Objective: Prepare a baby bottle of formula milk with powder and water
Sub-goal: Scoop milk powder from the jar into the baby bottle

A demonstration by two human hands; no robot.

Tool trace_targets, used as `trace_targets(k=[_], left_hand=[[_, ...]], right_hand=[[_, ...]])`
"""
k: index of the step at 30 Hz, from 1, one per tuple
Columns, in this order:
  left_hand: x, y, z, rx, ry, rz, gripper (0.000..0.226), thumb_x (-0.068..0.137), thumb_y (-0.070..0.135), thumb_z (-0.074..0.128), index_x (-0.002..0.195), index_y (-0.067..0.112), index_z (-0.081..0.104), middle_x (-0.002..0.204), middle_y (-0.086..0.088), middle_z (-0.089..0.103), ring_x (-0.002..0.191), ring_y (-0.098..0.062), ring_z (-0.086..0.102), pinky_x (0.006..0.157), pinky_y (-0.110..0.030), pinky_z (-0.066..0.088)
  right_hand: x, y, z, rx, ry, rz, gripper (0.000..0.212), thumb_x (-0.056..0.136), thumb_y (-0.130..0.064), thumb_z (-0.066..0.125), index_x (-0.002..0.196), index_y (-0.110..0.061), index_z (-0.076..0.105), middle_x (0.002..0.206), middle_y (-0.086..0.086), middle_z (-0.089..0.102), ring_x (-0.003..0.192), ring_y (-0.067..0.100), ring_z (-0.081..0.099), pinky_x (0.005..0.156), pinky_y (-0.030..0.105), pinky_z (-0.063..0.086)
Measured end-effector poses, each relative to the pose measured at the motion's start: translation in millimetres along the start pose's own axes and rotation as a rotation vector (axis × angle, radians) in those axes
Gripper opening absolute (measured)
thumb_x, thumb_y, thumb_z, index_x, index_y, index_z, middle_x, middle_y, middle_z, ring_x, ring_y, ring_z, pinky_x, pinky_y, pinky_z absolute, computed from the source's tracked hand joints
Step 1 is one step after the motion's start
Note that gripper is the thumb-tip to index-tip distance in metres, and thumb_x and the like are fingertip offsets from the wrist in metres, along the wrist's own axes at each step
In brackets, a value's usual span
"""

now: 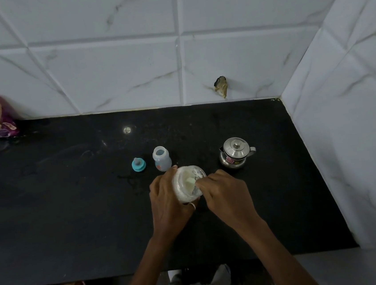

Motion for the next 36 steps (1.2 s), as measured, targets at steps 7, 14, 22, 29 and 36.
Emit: trace_targets(k=[7, 14, 22, 29, 36], left_hand=[[0, 1, 2, -0.016, -0.039, 0.0, 0.1, 0.058, 0.03, 0.095, 0.144, 0.017, 0.047, 0.15, -0.001, 0.051, 0.135, -0.002, 0.023, 0.109, -0.041, 0.035], [-2, 0, 0, -0.024, -0.062, 0.004, 0.099, 0.059, 0.033, 0.093, 0.145, 0.015, 0.047, 0.15, -0.003, 0.052, 0.138, -0.014, 0.03, 0.109, -0.047, 0.039], [0, -1, -1, -0.001, -0.049, 0.031, 0.099, 0.061, 0.038, 0.096, 0.145, 0.018, 0.047, 0.15, 0.0, 0.051, 0.139, -0.016, 0.035, 0.11, -0.035, 0.029], [0, -6, 2, 0.016, -0.088, 0.02, 0.098, 0.064, 0.044, 0.092, 0.146, 0.017, 0.047, 0.15, 0.001, 0.05, 0.138, -0.021, 0.042, 0.115, -0.027, 0.023], [3, -11, 3, -0.019, -0.114, -0.04, 0.093, 0.066, 0.057, 0.081, 0.145, 0.02, 0.048, 0.143, 0.008, 0.052, 0.134, -0.018, 0.047, 0.113, -0.01, 0.011]], right_hand=[[1, 5, 6, 0.123, -0.121, 0.142, 0.012, 0.091, -0.018, 0.067, 0.083, -0.024, 0.074, 0.072, -0.009, 0.068, 0.07, 0.011, 0.058, 0.052, 0.038, 0.053], [3, 6, 6, 0.263, -0.182, 0.239, 0.014, 0.091, -0.017, 0.071, 0.097, -0.026, 0.079, 0.092, -0.012, 0.077, 0.084, 0.004, 0.067, 0.068, 0.009, 0.043], [1, 13, 5, 0.469, -0.154, 0.425, 0.012, 0.088, -0.017, 0.076, 0.096, -0.025, 0.08, 0.087, -0.014, 0.077, 0.085, -0.004, 0.07, 0.075, 0.016, 0.055], [1, 23, -5, 0.647, -0.041, 0.567, 0.012, 0.086, -0.011, 0.079, 0.089, -0.022, 0.08, 0.078, -0.015, 0.076, 0.077, -0.005, 0.071, 0.071, 0.011, 0.053], [1, 41, -13, 0.831, 0.023, 0.74, 0.015, 0.086, -0.012, 0.08, 0.09, -0.026, 0.078, 0.084, -0.011, 0.078, 0.084, 0.001, 0.073, 0.08, 0.019, 0.054]])
Point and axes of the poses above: each hand's wrist, its own x-axis towards the middle knuckle, its own z-axis out of the palm, y = z × x, the point moved 4 cm from there along x, towards the middle knuckle
